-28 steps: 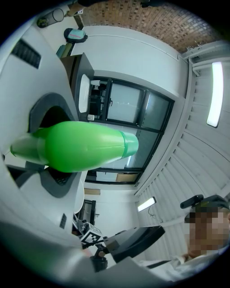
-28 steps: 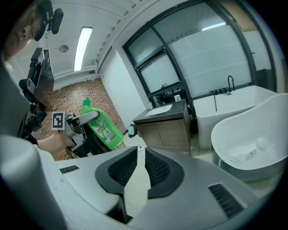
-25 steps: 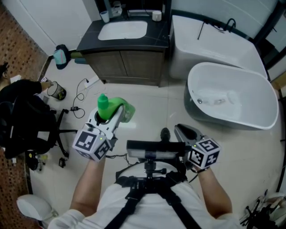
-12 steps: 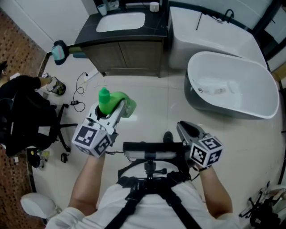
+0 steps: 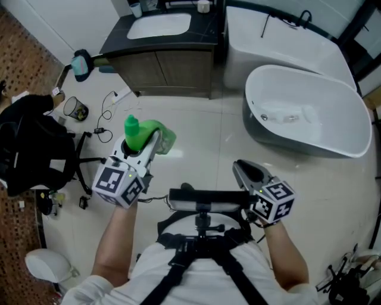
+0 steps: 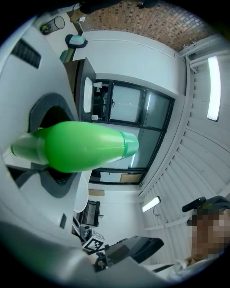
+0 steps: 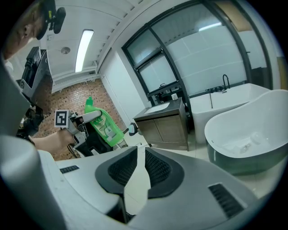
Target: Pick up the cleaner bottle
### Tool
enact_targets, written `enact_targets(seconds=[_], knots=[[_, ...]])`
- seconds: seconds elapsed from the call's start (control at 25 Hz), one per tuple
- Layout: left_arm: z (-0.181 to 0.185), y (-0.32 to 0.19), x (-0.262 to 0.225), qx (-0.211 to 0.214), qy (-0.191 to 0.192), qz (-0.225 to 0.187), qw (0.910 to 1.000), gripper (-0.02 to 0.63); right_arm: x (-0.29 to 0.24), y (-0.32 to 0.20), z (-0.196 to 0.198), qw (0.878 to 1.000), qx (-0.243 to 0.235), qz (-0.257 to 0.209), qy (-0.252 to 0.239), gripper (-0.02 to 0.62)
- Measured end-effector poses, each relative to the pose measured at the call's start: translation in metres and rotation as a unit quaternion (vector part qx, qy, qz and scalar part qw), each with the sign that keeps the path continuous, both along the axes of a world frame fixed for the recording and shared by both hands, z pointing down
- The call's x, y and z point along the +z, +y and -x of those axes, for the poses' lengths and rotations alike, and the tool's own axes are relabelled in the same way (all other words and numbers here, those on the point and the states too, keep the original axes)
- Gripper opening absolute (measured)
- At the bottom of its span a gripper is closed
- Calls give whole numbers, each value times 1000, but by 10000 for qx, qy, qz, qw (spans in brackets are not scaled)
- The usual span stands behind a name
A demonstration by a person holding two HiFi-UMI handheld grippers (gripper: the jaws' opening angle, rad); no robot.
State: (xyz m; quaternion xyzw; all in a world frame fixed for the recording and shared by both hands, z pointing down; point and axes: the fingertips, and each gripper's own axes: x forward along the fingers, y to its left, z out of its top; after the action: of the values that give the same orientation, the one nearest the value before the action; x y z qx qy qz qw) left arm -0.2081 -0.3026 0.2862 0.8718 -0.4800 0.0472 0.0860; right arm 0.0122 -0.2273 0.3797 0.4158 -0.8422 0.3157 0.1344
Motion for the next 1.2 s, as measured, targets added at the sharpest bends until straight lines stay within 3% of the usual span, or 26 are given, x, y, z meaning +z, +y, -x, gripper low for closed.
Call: enact_targets(seconds=[0.32, 0.8, 1.2], knots=[[-40, 50, 8, -147, -112, 166, 9997, 166, -1, 39, -49, 9999, 54, -103, -108, 61], [-70, 130, 11, -471, -152, 242, 9985, 166, 6, 88, -78, 9994, -305, -134, -9, 78], [-51, 171, 13, -723, -105, 324, 9968, 166, -1, 98, -61, 9985, -477, -250, 50, 89]])
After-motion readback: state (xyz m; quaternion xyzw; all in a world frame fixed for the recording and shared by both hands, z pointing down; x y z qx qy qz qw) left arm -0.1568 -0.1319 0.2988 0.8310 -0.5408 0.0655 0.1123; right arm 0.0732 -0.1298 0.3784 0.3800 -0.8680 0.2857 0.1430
